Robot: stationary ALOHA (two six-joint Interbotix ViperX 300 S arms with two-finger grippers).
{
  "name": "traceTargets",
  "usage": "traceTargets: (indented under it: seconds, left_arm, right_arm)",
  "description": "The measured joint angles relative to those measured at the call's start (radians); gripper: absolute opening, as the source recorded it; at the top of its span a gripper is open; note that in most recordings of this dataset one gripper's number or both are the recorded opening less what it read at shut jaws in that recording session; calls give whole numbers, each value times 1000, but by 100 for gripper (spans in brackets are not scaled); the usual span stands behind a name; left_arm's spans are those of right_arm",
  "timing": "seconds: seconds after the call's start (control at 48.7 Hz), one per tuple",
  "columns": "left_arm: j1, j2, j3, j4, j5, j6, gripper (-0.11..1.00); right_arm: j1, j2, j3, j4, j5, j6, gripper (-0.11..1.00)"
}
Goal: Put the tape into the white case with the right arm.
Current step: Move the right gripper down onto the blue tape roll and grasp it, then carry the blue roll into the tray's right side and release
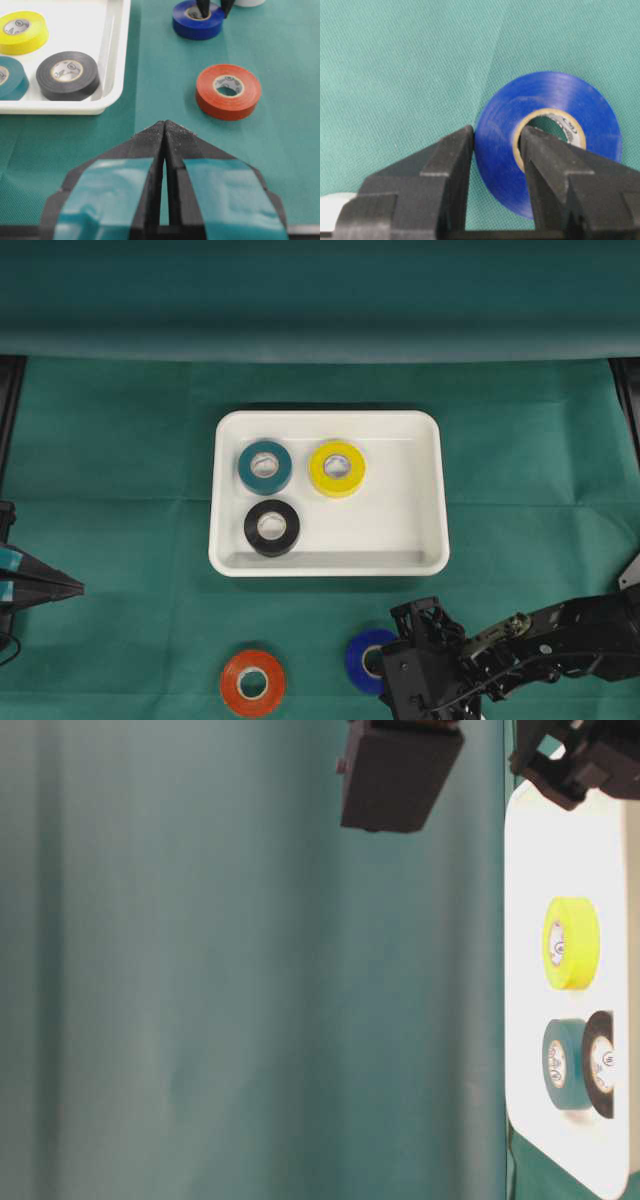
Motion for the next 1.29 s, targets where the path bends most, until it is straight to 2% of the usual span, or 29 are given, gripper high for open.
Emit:
traceTargets:
  seconds: [0.185,0.37,0.534,0.822,1.068,1.294]
  left_arm:
    - [0,0,-2,0,0,2,0]
    - [0,0,0,0,0,0,0]
    - [0,0,0,0,2,2,0]
    - [0,0,0,0,0,2,0]
    - [0,0,0,0,2,0,0]
    - [0,0,0,0,2,2,0]
  right_arm:
    - [2,-11,-2,2,0,0,1]
    - [12,-87,-8,2,18,0,1]
    - [17,-146,-11,2,61,0,1]
    - [9,-149,-15,0,141,-6,1]
    - [-80,-169,-15,0,204,-9,1]
    - [-210,-199,0,-58,210,-9,1]
